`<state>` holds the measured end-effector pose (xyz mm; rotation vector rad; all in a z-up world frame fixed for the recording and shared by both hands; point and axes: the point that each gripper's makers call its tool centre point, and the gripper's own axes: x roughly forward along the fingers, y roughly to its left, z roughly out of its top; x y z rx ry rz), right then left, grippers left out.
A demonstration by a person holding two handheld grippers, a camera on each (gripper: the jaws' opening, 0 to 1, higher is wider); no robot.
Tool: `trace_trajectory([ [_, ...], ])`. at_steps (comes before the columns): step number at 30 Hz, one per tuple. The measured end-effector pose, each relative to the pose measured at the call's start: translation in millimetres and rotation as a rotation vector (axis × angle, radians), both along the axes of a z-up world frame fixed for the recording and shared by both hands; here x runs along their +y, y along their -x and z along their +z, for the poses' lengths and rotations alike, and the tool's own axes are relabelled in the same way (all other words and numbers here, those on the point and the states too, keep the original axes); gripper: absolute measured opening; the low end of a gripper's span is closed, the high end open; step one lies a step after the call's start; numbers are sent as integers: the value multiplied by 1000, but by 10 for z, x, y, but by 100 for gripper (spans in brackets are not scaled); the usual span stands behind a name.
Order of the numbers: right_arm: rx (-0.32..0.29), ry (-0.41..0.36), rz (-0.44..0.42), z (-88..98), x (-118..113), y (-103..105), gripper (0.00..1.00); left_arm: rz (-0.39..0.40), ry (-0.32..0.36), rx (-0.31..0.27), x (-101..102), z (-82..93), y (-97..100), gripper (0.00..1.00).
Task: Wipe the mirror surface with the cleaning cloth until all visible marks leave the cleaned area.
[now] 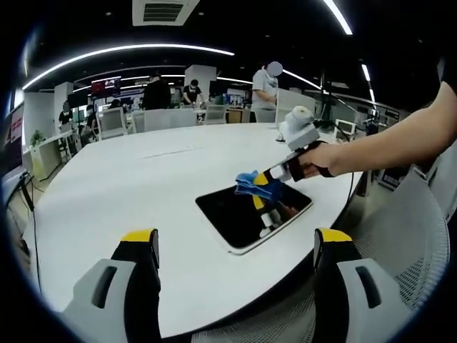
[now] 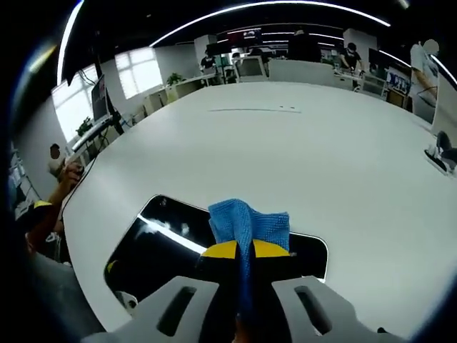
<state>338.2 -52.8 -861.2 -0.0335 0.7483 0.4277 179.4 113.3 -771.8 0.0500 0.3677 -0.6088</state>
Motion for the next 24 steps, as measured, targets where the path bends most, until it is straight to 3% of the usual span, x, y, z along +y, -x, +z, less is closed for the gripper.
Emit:
trace_trajectory([
  [24, 16, -54, 91, -3, 785, 1, 0, -9, 5, 1, -13, -1, 4, 88],
])
